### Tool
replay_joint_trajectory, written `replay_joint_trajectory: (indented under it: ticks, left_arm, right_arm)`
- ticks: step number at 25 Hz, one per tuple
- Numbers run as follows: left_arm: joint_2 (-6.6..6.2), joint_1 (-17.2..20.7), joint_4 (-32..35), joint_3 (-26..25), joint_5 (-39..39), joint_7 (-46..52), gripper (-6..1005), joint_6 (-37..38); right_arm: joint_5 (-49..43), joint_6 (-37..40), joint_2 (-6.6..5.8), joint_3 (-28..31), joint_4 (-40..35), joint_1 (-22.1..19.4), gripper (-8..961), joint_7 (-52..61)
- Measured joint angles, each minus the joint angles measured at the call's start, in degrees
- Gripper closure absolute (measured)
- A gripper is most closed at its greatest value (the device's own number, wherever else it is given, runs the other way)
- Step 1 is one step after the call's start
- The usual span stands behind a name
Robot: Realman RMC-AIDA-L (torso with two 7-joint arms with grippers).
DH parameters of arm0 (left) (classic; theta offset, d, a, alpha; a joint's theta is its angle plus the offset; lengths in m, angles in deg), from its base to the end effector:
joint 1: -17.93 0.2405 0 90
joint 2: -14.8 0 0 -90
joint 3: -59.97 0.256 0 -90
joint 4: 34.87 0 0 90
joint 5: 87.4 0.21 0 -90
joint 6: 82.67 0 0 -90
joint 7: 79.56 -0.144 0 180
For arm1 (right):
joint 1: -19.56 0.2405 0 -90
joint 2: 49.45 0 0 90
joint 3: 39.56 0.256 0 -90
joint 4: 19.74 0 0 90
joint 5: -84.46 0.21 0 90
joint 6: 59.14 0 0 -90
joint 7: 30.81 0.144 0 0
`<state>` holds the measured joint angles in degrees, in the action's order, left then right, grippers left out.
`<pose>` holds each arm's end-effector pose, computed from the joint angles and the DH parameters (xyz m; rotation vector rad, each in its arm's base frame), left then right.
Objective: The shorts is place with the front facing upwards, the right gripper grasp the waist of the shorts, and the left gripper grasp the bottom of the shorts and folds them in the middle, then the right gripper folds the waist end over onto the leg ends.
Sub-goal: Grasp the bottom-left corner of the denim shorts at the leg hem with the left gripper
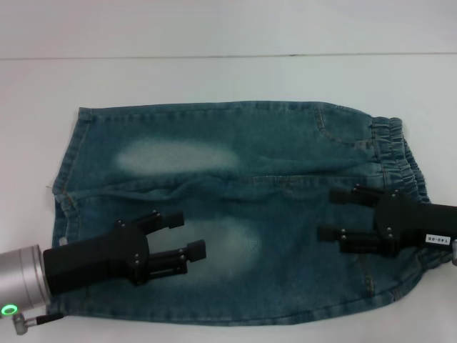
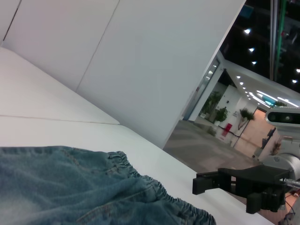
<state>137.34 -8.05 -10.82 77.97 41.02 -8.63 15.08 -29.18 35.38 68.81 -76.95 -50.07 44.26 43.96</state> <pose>-0.2889 0.2579 -0.0420 -2.6578 -0.9199 -0.9966 0.2918 0.2830 -0.0106 -2.7177 0.7734 0.8376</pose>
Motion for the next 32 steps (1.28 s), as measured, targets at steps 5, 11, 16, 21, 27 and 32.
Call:
replay_joint_trajectory:
  ticks: [5, 11, 16, 21, 27, 32]
  left_arm:
    - [-0.24, 1.1, 0.0, 0.0, 0.0, 0.0, 124, 0.4]
    - [-0.38, 1.2, -0.1, 0.1, 0.1, 0.1, 124, 0.3]
    - [-0.05, 1.1, -0.1, 0.0, -0.1, -0.1, 125, -0.2]
    - [-0.04, 1.6, -0.1, -1.0, -1.2, -0.4, 124, 0.1]
    - [-0.93, 2.3, 0.1, -1.2, -2.0, 0.0, 125, 2.4]
    - [-2.35, 4.4, 5.8, -1.4, -2.7, 5.2, 124, 7.2]
  right_arm:
    - [0.0, 0.0, 0.36, -0.2, 0.0, 0.0, 41, 0.0]
    - [0.0, 0.2, 0.19, -1.2, 0.0, 0.1, 45, 0.4]
    - [0.0, 0.2, -0.10, -1.2, 0.0, 0.2, 48, 0.5]
    - [0.0, 0.0, 0.07, -1.2, 0.0, 0.3, 51, 0.5]
    - [0.0, -0.2, 0.22, -1.2, 0.0, 0.3, 55, 0.4]
    - [0.0, -0.9, 0.09, -1.0, -0.1, 0.3, 58, 0.3]
